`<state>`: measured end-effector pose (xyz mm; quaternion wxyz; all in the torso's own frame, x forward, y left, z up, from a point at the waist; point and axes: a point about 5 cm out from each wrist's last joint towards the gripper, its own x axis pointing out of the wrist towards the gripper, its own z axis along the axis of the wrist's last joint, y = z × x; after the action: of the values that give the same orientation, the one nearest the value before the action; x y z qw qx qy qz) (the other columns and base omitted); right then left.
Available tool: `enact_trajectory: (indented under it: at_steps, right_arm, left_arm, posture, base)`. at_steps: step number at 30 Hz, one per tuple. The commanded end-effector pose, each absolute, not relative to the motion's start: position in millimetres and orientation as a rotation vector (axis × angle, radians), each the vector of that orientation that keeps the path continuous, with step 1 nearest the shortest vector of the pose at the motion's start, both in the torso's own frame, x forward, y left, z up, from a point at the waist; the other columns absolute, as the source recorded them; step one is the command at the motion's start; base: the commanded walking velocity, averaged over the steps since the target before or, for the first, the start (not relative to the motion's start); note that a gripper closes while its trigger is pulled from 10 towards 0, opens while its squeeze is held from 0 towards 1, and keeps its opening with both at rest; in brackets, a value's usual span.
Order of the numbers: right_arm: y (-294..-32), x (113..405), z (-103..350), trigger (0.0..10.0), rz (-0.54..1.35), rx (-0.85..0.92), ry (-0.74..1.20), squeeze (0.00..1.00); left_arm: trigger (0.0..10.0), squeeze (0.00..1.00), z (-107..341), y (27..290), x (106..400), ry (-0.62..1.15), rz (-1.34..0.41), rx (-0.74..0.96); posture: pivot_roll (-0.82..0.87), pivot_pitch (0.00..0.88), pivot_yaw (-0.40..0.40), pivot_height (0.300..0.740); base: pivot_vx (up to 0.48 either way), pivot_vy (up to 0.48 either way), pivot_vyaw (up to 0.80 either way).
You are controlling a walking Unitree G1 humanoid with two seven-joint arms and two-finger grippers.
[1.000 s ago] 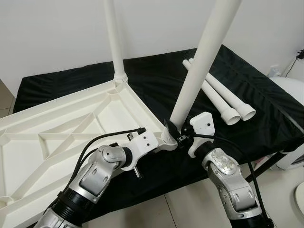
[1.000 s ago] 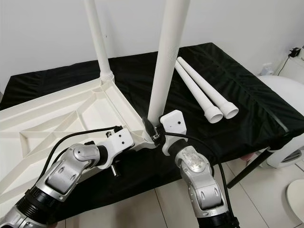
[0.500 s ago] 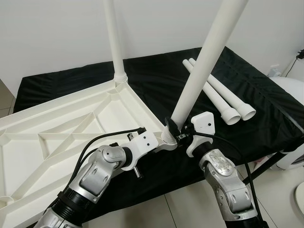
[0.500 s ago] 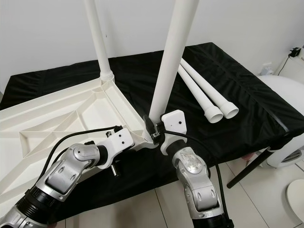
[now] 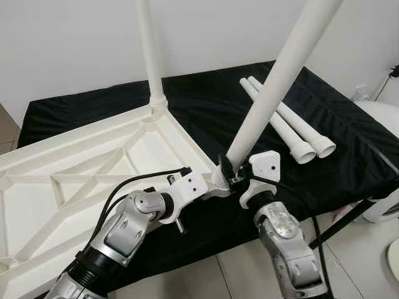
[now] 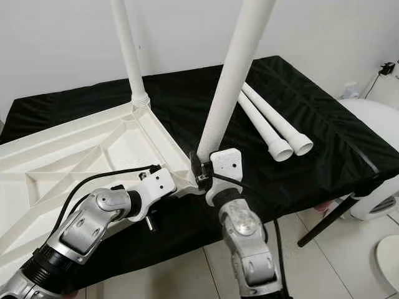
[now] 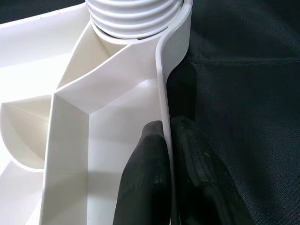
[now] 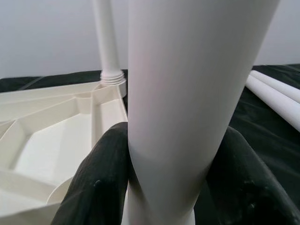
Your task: Building children table
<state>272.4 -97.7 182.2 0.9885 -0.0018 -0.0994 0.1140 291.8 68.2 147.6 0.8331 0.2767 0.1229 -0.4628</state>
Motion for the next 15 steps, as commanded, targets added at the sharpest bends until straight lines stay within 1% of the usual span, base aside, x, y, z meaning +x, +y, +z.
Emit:
enact_trajectory:
  at_steps: [1,2,4,5,7,11,12,15]
  right_arm:
    - [-108.6,274.6,153.8,10.0,0.128,-0.022,-0.058,0.00]
    - [-109.3,276.0,154.8,10.0,0.083,-0.023,-0.060,0.00]
    - [-109.3,276.0,154.8,10.0,0.083,-0.023,-0.060,0.00]
    - [-110.4,276.9,155.3,10.0,0.038,-0.017,-0.060,0.00]
    - [-110.2,277.4,156.3,10.0,0.017,-0.021,-0.067,0.00]
    - [-108.9,278.3,154.3,10.0,-0.035,-0.020,-0.048,0.00]
    - [-111.2,278.4,151.8,10.0,-0.079,0.005,-0.025,0.00]
    - [-112.4,279.2,150.6,10.0,-0.087,0.000,-0.015,0.00]
  left_arm:
    - [10.0,0.00,167.2,62.1,293.4,0.139,-0.960,0.596]
    - [10.0,0.00,167.5,62.5,293.7,0.139,-0.959,0.596]
    - [10.0,0.00,167.5,62.5,293.7,0.139,-0.959,0.596]
    - [10.0,0.00,167.5,63.1,293.9,0.140,-0.956,0.596]
    - [10.0,0.00,167.6,63.7,294.3,0.140,-0.954,0.596]
    - [10.0,0.00,168.1,64.1,294.8,0.139,-0.951,0.596]
    - [10.0,0.00,168.2,64.2,295.0,0.139,-0.949,0.596]
    - [10.0,0.00,168.3,64.2,295.1,0.139,-0.949,0.596]
  posture:
    - [-0.11,0.104,0.031,0.740]
    - [-0.11,0.106,0.032,0.740]
    - [-0.11,0.106,0.032,0.740]
    - [-0.11,0.106,0.032,0.740]
    - [-0.11,0.105,0.033,0.740]
    - [-0.11,0.104,0.032,0.740]
    - [-0.11,0.104,0.032,0.740]
    - [-0.11,0.106,0.032,0.740]
  base:
    - [0.000,0.000,0.00]
    - [0.000,0.000,0.00]
    - [0.000,0.000,0.00]
    - [0.000,0.000,0.00]
    - [0.000,0.000,0.00]
    - [0.000,0.000,0.00]
    - [0.000,0.000,0.00]
    - [0.000,0.000,0.00]
